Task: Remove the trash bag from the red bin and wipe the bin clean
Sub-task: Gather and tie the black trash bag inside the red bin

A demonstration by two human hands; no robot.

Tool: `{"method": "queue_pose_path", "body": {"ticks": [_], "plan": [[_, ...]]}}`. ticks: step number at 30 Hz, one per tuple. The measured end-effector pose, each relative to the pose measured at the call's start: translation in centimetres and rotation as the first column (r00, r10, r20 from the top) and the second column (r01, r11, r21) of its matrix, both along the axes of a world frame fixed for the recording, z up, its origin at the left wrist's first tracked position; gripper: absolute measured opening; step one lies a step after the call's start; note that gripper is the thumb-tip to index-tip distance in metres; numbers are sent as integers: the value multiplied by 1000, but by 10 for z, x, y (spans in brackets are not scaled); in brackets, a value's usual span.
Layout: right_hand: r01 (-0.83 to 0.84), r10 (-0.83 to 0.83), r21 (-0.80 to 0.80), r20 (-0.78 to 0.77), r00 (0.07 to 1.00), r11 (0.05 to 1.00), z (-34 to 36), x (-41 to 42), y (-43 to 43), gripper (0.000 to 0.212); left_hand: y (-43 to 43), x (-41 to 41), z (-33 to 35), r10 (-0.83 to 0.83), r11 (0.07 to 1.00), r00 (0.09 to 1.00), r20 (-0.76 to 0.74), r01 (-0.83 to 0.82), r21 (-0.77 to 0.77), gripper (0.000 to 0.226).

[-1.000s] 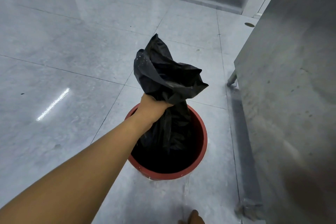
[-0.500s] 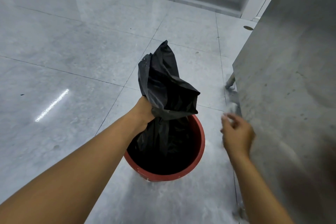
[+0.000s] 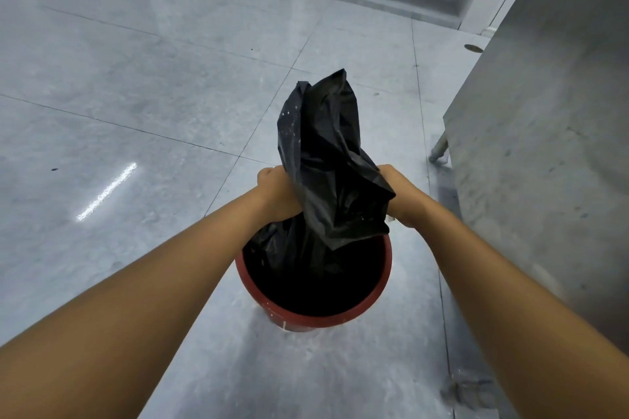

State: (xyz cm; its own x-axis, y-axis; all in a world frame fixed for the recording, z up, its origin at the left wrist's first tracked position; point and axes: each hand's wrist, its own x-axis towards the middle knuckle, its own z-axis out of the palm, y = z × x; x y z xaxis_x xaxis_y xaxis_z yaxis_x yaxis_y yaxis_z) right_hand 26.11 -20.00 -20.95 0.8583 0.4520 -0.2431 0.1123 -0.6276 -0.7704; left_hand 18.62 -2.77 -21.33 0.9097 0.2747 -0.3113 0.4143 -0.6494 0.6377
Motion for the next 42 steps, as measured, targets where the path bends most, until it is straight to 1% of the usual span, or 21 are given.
{"method": "queue_pose_path", "body": {"ticks": [2, 3, 5, 7, 9, 11, 13, 15, 16, 18, 20, 22, 24, 25, 28, 30, 32, 35, 37, 40, 42], "plan": [[19, -19, 3, -31, 999, 1000, -2, -1, -7, 44, 1, -4, 2, -124, 983, 992, 22, 120, 141, 36], [38, -38, 15, -29, 999, 999, -2, -2, -10, 51, 2, -3, 2, -144, 971, 989, 40, 133, 201, 25], [53, -53, 36, 2, 999, 998, -6, -2, -21, 54, 7, -3, 0, -121, 971, 984, 127, 91, 222, 11], [97, -99, 66, 24, 995, 993, -7, -5, -32, 38, 12, -2, -1, -61, 975, 988, 143, 28, 222, 17], [144, -142, 107, -23, 990, 984, -10, -11, -41, 18, 12, -3, -3, -3, 963, 996, 94, -22, 267, 34], [162, -147, 108, -135, 980, 981, -13, -24, -44, 8, 9, -4, -3, 64, 954, 992, 105, -92, 284, 44], [184, -140, 125, -298, 944, 975, -18, -42, -40, 7, 2, -4, -3, 58, 927, 991, 119, -97, 361, 37], [240, -124, 176, -497, 859, 955, -22, -62, -31, 6, -4, -5, -2, 34, 892, 998, 53, -54, 449, 40], [291, -118, 205, -591, 798, 935, -23, -70, -26, 8, -7, -4, -2, 35, 888, 999, 7, -35, 459, 42], [401, -103, 239, -738, 666, 884, -26, -83, -18, 11, -9, -3, -3, 59, 934, 995, -78, -28, 356, 37], [462, -83, 238, -816, 572, 854, -28, -92, -10, 13, -8, -3, -4, 84, 992, 976, -203, -62, 113, 31], [500, -68, 239, -851, 520, 832, -30, -99, -3, 14, -8, -4, -3, 115, 982, 952, -285, -151, -109, 26], [522, -60, 240, -868, 494, 818, -28, -101, 2, 15, -7, -6, -3, 191, 931, 948, -254, -257, -260, 19], [524, -56, 240, -871, 487, 817, -27, -101, 4, 16, -8, -6, -5, 221, 910, 948, -227, -284, -301, 19], [528, -30, 249, -886, 464, 812, -23, -99, 6, 24, -12, -10, -9, 273, 876, 946, -176, -319, -361, 20], [538, -4, 266, -894, 449, 800, -22, -97, 6, 16, -14, -13, -9, 283, 854, 946, -158, -323, -408, 14], [536, -13, 281, -877, 480, 796, -21, -96, 7, 9, -13, -17, -6, 248, 824, 956, -155, -292, -485, 15], [509, -61, 300, -815, 577, 807, -19, -94, 9, 7, -7, -23, 0, 149, 737, 969, -196, -241, -632, 32], [501, -70, 313, -791, 608, 807, -19, -93, 10, 8, -4, -28, 3, 105, 695, 970, -217, -228, -682, 39], [503, -100, 315, -763, 638, 804, -18, -93, 9, 10, -8, -34, -2, 140, 619, 961, -238, -273, -736, 37], [482, -101, 340, -725, 682, 807, -18, -93, 6, 10, -12, -36, -7, 167, 561, 952, -256, -305, -769, 31]]}}
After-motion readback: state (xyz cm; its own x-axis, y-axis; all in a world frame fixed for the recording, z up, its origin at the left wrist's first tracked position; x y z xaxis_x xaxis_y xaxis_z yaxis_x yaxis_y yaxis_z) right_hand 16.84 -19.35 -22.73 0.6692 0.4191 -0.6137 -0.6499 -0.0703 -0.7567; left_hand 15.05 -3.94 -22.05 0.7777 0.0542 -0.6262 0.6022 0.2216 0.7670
